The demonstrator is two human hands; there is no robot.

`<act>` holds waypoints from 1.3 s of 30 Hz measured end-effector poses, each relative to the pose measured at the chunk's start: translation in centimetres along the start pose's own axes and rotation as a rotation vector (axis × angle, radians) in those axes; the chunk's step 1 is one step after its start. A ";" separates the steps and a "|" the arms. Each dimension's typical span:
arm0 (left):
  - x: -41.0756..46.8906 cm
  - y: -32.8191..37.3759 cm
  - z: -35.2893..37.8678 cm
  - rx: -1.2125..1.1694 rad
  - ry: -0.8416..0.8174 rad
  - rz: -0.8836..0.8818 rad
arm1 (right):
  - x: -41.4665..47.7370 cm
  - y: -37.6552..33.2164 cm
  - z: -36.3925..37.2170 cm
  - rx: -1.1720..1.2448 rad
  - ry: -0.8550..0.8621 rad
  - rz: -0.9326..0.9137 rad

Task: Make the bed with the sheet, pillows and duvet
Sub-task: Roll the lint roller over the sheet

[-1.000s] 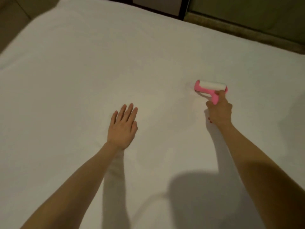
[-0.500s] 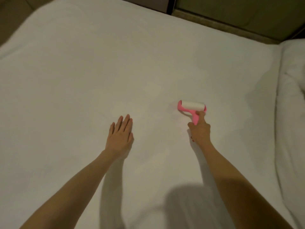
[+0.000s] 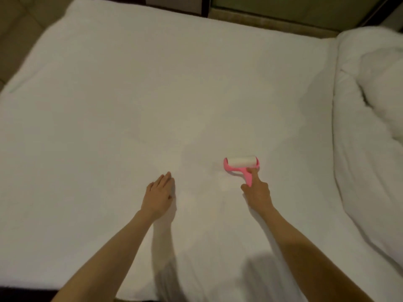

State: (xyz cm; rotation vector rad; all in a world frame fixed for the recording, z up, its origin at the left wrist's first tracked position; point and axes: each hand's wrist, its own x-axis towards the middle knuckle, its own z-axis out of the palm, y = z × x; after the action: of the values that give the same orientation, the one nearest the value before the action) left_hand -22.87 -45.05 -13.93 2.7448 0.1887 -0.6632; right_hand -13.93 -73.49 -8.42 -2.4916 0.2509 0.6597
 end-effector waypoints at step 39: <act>2.3 -12.4 -12.5 -0.276 0.060 -0.073 | -2.4 -20.3 5.2 0.028 -0.140 0.044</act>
State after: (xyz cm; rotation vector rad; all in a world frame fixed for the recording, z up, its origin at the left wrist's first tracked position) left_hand -17.94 -29.15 -7.73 2.5032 0.3666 -0.5289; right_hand -11.88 -53.64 -1.71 -2.4063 0.2611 0.8389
